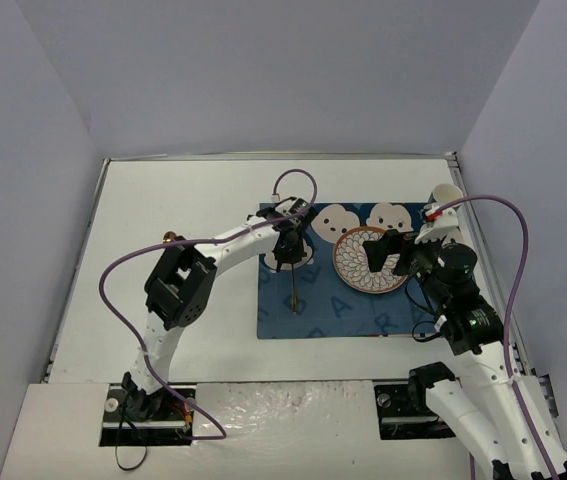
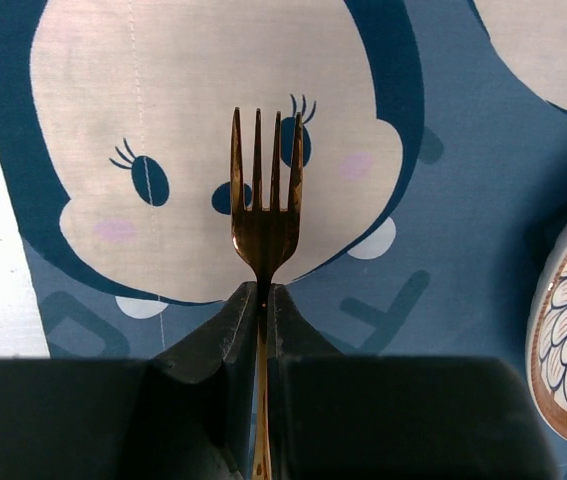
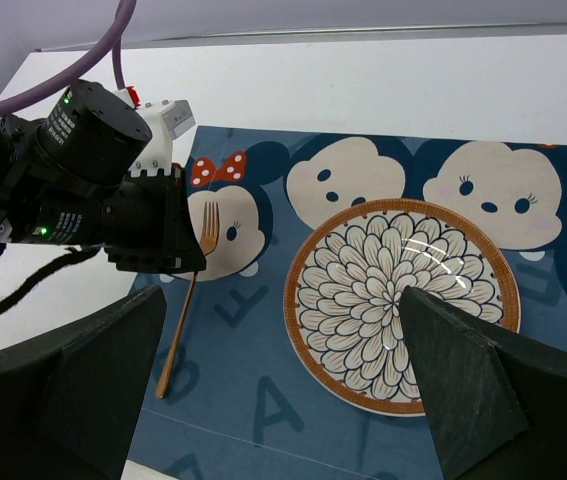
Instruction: Set the dinner table for one person
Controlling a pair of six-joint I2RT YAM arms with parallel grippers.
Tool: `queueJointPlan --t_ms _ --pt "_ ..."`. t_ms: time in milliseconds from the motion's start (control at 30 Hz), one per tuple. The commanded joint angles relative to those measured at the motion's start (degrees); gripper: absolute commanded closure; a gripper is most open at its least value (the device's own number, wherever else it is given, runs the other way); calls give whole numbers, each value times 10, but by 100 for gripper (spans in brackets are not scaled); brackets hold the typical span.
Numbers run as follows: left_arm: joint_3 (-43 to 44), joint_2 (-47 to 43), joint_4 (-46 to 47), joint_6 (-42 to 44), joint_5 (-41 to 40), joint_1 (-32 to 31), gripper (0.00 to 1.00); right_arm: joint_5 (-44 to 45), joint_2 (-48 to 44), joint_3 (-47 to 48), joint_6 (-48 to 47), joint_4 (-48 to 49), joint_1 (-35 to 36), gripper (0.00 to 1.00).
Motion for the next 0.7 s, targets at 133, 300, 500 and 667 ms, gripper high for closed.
queueJointPlan --t_ms 133,300,500,667 --pt "25 -13 12 -3 -8 -12 100 0 6 9 -4 30 5 0" --pt "23 -10 6 -2 -10 -12 100 0 8 8 -6 30 5 0" --pt "21 0 8 -1 -7 -12 96 0 7 5 -6 31 5 0" --pt "21 11 6 -8 0 -12 96 -2 6 3 -6 30 5 0"
